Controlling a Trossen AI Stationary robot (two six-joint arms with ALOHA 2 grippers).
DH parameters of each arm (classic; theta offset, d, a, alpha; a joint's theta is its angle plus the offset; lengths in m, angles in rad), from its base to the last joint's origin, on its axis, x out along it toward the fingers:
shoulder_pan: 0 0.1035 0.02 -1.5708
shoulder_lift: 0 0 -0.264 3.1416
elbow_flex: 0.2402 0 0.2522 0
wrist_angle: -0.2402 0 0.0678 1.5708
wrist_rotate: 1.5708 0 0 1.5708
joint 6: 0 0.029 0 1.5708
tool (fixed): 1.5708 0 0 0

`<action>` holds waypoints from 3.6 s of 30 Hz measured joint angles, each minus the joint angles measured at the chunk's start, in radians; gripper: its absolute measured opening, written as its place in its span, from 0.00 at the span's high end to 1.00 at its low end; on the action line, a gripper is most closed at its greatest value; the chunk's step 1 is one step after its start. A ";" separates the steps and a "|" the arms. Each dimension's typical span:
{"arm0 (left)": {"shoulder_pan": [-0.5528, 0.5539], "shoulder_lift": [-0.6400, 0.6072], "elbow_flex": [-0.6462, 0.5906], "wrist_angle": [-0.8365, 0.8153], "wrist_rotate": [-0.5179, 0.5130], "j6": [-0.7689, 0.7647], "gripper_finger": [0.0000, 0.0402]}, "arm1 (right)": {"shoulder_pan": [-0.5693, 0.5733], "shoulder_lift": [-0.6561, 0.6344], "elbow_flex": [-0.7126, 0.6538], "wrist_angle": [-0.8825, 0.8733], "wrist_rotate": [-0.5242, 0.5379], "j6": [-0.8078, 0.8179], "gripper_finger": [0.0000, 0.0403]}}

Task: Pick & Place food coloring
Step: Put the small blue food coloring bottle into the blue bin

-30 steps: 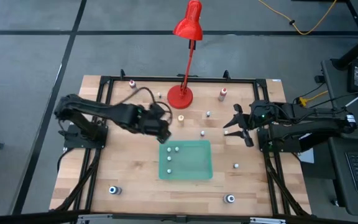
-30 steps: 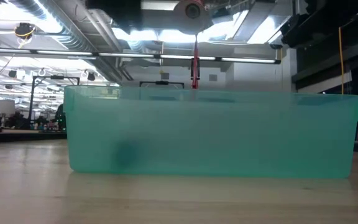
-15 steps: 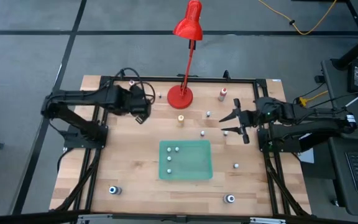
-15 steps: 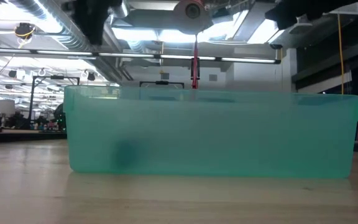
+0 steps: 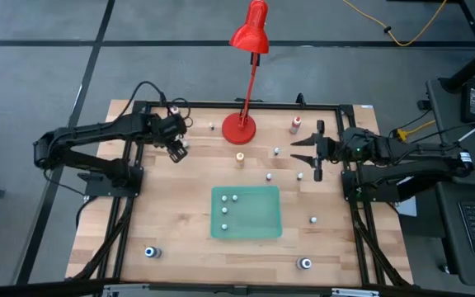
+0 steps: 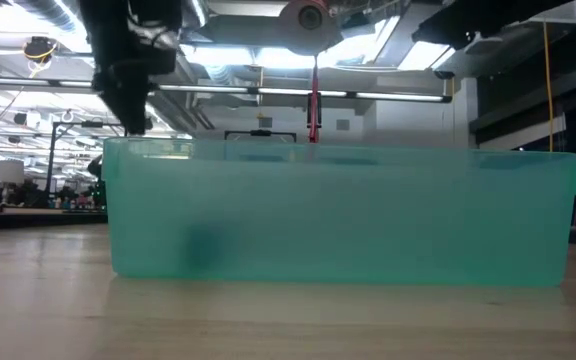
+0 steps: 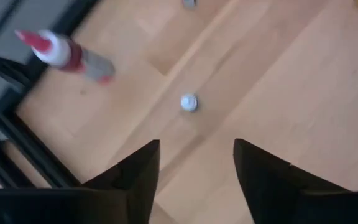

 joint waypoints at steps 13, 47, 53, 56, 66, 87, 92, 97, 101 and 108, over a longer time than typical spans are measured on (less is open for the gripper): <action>0.213 0.065 -0.048 0.144 0.171 0.128 0.38 | 0.000 0.000 0.000 0.002 0.026 -0.030 0.60; 0.257 0.461 -0.076 0.340 0.182 0.164 0.43 | 0.000 0.000 0.000 -0.004 0.021 -0.024 0.60; 0.262 0.461 -0.076 0.347 0.203 0.161 0.51 | 0.000 0.000 0.000 -0.004 0.021 -0.025 0.60; 0.262 0.461 -0.076 0.344 0.204 0.160 0.58 | 0.000 0.000 0.000 -0.004 0.021 -0.026 0.60; 0.262 0.459 -0.076 0.342 0.204 0.145 0.83 | 0.000 0.000 0.000 -0.004 0.021 -0.026 0.60; 0.135 0.190 0.104 0.252 0.393 0.128 0.85 | 0.000 0.000 0.000 -0.004 0.021 -0.025 0.60; 0.070 0.075 0.199 0.141 0.387 0.080 0.85 | 0.000 0.000 0.000 -0.004 0.021 -0.022 0.60; -0.013 -0.005 0.259 0.074 0.340 0.038 0.85 | 0.000 0.000 0.000 -0.004 0.021 -0.023 0.60; -0.081 -0.035 0.281 0.068 0.325 -0.010 0.85 | 0.000 0.000 0.000 -0.004 0.021 -0.024 0.60; -0.223 -0.005 0.335 0.082 0.305 -0.031 0.85 | 0.000 0.000 0.000 -0.003 0.019 0.000 0.60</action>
